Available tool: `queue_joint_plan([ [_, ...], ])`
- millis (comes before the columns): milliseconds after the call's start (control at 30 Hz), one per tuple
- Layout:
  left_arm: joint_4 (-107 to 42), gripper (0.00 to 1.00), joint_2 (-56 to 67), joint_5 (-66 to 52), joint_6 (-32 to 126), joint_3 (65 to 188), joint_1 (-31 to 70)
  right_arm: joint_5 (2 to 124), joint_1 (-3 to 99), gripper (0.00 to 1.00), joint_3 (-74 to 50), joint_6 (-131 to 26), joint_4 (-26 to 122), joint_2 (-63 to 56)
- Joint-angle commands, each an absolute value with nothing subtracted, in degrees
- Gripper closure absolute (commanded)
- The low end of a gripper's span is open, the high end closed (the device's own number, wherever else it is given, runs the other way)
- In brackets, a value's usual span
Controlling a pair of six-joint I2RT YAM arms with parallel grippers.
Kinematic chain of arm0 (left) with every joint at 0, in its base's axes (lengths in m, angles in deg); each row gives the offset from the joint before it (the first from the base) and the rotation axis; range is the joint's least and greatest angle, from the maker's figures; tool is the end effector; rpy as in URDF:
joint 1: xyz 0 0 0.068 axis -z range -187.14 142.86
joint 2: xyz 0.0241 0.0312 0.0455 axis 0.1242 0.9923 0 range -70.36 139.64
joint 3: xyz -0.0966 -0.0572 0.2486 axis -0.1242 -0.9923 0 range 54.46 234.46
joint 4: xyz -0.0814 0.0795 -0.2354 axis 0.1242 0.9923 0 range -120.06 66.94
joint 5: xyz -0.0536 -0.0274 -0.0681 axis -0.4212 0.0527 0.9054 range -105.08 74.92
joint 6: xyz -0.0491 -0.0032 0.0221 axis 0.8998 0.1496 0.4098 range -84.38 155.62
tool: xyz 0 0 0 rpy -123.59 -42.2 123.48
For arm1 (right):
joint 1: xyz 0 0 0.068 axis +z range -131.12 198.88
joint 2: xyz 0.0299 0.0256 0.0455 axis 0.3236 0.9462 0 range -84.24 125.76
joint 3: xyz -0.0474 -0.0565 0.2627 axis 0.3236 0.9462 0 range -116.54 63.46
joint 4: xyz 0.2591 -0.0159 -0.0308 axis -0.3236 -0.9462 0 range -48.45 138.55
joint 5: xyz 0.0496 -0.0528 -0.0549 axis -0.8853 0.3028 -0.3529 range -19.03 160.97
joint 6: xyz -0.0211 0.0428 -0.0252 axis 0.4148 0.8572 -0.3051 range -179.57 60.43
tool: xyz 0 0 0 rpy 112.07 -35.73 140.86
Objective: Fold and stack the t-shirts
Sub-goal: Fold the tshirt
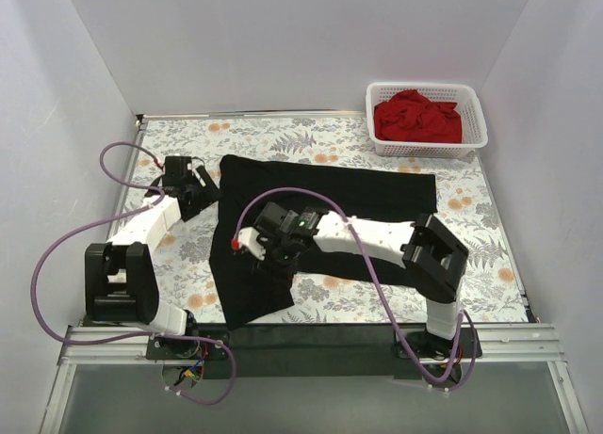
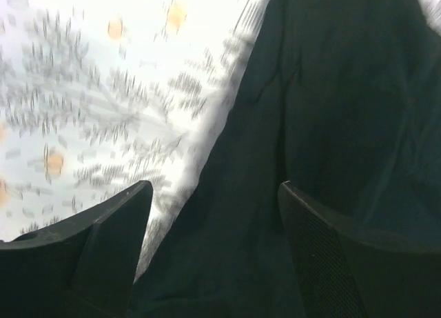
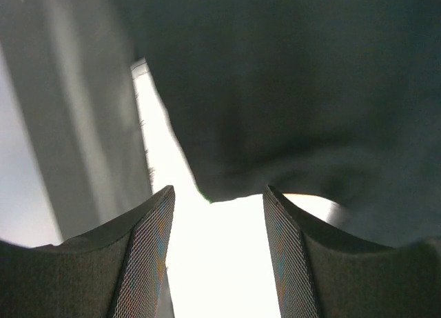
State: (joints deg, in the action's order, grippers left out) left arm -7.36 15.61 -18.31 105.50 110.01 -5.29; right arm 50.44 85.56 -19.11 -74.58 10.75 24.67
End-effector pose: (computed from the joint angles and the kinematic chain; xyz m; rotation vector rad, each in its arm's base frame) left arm 0.3088 -0.0078 0.2169 -1.4483 2.1028 -0.4403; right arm 0.1463 0.3708 0.2118 -1.9184 2.0411 0.7360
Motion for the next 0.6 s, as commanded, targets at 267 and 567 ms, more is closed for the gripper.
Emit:
queue_joint_plan([
  [267, -5.27, 0.52, 12.78, -16.22, 107.51, 98.67, -3.10, 53.39, 77.07, 0.48, -8.01, -61.16, 27.90, 13.59],
  [567, 0.60, 0.95, 12.34, -28.16, 107.34, 104.46, 6.30, 54.26, 75.13, 0.48, -1.59, -57.38, 31.94, 8.76],
])
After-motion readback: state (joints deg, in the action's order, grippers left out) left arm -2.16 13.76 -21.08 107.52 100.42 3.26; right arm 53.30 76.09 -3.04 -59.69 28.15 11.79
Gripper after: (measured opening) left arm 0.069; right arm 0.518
